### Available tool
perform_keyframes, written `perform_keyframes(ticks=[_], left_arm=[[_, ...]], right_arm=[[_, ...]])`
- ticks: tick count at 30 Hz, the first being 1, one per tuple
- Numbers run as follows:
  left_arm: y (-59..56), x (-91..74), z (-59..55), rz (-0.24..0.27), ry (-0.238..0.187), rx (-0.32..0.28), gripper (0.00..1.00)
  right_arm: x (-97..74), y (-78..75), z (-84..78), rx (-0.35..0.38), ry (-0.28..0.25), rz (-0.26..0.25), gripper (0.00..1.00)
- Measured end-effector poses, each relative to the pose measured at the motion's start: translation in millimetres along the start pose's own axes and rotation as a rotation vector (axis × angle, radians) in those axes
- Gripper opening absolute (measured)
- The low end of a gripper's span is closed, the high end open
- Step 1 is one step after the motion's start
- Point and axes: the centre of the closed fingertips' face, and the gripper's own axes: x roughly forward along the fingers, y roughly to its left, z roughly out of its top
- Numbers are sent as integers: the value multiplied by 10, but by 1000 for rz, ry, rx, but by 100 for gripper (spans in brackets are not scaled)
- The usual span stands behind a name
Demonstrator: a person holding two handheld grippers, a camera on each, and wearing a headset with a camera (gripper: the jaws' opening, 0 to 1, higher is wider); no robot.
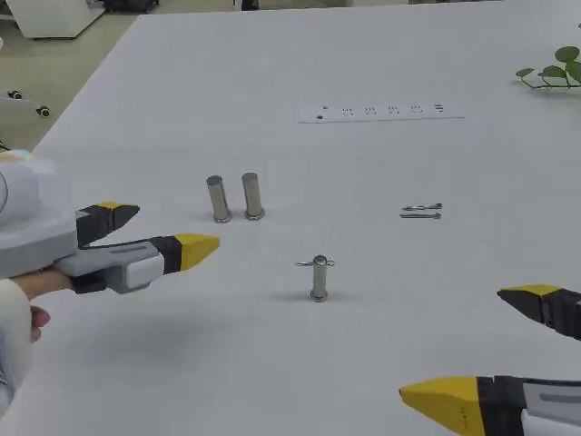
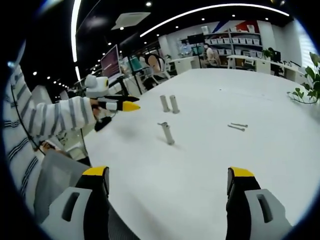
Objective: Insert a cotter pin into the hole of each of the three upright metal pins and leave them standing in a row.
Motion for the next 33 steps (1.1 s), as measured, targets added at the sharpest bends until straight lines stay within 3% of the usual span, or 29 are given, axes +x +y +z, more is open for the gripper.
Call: perform_keyframes(ticks=[4,6,12,21,26,28,33], left_arm=[[44,135,8,3,11,25,63],[32,191,69,-12,-17,12,57],[103,365,125,4,-29,9,54],[195,532,146,45,-33,37,40],[242,627,145,57,-17,55,36],[268,663,141,68,-10,93,34],[248,756,120,59,2,107,29]], right_arm=[[-33,-9,-6,8,-4,-7,98],[-41,-9,-8,10,-3,-8,97],[-68,-38,-3,7,4,-18,96],[-85,-102,15,5,10,-37,96],[-86,-91,-8,-3,23,-32,95],[-85,-91,-13,-24,29,-36,95],[-81,-114,-54,-6,34,-36,95]])
